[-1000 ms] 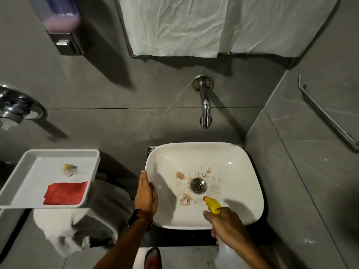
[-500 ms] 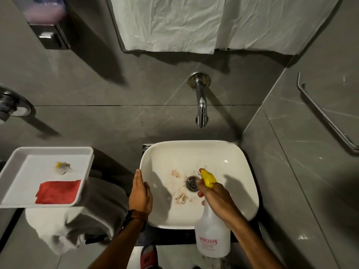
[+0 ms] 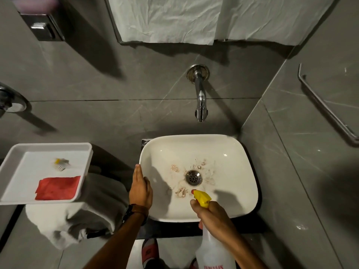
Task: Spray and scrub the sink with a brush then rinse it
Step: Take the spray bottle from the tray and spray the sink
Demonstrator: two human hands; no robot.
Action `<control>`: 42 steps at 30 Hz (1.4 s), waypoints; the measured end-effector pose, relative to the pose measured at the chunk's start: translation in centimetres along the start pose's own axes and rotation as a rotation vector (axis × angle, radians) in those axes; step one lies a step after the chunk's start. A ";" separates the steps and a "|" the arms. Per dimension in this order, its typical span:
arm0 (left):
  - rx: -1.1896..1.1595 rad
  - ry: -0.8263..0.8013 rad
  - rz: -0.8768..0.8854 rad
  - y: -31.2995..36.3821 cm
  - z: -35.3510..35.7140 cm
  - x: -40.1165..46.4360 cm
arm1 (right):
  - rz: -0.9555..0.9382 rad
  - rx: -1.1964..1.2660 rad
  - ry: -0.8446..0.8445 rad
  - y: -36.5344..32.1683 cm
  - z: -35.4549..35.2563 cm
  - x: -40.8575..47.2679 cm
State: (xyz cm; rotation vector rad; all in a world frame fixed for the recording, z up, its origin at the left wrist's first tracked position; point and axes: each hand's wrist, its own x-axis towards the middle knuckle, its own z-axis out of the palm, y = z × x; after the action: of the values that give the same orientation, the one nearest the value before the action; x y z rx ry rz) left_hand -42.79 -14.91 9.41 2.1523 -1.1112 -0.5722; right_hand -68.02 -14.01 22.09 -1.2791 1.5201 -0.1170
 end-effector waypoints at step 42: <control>-0.047 0.011 0.034 0.0 -0.2 0.1 | -0.153 0.231 0.321 1.4 -6.0 3.1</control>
State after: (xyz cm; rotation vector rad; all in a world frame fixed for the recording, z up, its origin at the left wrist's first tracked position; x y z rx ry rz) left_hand -42.60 -14.94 9.55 2.0908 -1.1153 -0.5650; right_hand -72.90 -18.88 21.57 -1.2284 1.6204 -0.6054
